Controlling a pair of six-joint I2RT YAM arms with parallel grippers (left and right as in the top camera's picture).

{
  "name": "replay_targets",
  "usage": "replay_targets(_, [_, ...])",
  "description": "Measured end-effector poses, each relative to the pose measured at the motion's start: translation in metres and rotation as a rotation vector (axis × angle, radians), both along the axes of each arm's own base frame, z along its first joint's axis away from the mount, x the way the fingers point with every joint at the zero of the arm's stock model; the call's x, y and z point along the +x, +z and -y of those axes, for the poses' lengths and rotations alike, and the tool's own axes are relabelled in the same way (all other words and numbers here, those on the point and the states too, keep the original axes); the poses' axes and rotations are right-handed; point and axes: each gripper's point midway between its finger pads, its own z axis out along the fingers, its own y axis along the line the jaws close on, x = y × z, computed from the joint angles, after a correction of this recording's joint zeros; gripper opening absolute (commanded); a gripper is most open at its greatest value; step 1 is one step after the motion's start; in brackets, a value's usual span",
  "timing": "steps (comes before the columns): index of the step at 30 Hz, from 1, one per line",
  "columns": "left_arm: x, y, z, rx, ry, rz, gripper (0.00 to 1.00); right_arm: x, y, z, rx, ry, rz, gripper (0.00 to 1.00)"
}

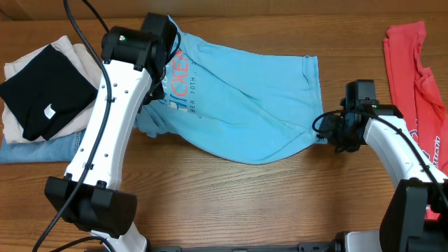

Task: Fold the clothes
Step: 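Grasp the shirt's right hem corner with the right gripper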

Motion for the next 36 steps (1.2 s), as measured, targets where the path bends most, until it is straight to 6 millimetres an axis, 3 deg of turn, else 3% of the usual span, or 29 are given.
replay_targets(5, [0.000,-0.001,0.001,-0.007,0.000,-0.001,0.04,0.011,0.000,-0.003,0.020,0.005,0.050,0.50])
replay_targets(10, [0.000,-0.001,0.003,-0.018,-0.002,-0.001,0.04,0.008,-0.007,-0.006,0.033,0.007,0.045,0.49])
replay_targets(14, [0.000,-0.002,0.003,-0.022,-0.001,-0.002,0.04,0.009,-0.016,-0.007,0.040,0.009,0.030,0.37])
replay_targets(27, [0.000,-0.002,0.003,-0.022,-0.002,-0.002,0.04,0.015,-0.024,-0.013,0.077,0.017,0.037,0.37])
replay_targets(32, [0.000,-0.002,0.004,-0.023,-0.002,-0.002,0.04,0.012,-0.042,-0.017,0.102,0.019,-0.011,0.33])
replay_targets(36, [0.000,-0.002,0.004,-0.023,-0.002,-0.002,0.04,0.015,-0.042,-0.017,0.106,0.019,-0.002,0.30])
